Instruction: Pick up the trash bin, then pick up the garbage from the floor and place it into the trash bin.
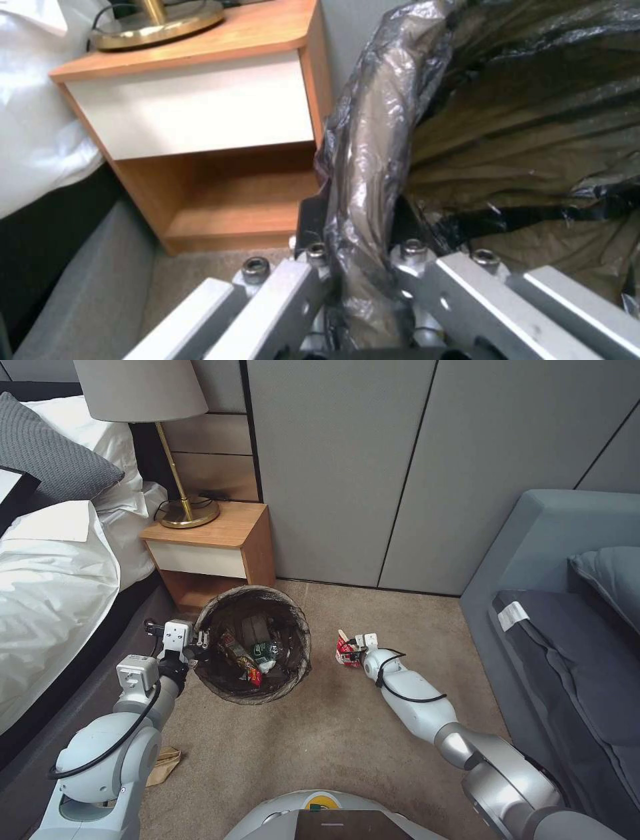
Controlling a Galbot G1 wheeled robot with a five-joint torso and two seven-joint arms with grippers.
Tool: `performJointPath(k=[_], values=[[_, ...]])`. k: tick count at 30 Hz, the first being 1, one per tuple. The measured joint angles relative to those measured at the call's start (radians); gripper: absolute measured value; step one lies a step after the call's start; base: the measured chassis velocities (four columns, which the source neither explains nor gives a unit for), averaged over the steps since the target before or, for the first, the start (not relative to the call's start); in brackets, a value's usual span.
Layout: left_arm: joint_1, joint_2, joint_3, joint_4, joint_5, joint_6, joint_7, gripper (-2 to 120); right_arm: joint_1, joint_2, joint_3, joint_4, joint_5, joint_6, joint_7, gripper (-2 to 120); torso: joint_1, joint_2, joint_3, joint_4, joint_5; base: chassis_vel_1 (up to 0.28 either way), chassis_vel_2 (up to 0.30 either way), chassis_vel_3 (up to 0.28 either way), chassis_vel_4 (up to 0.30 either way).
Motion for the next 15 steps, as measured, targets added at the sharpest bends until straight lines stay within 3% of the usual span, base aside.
performJointPath(k=[3,9,14,15], values=[[0.0,0.004,-0.001,0.0,-0.001,0.0,0.0,0,-0.001,0.001,0.002,-0.003,-0.005,0.001,-0.004,89,0.0,0.0,0.0,0.0,0.0,0.0,0.0,0.0,0.0],[-0.003,0.006,-0.001,0.0,-0.003,0.0,0.0,0,-0.003,0.001,0.001,0.001,-0.007,0.002,-0.009,63,0.0,0.0,0.0,0.0,0.0,0.0,0.0,0.0,0.0],[-0.003,0.008,-0.001,0.0,-0.004,0.0,0.0,0,-0.004,0.0,0.002,0.004,-0.007,0.002,-0.012,51,0.0,0.0,0.0,0.0001,0.0,0.0,0.0,0.0,0.0],[-0.003,0.008,-0.002,0.0,-0.004,0.0,0.0,0,-0.007,-0.002,0.003,0.005,-0.007,0.003,-0.014,41,0.0,0.0,0.0,0.0001,0.0001,0.0,0.0,0.0,0.0]])
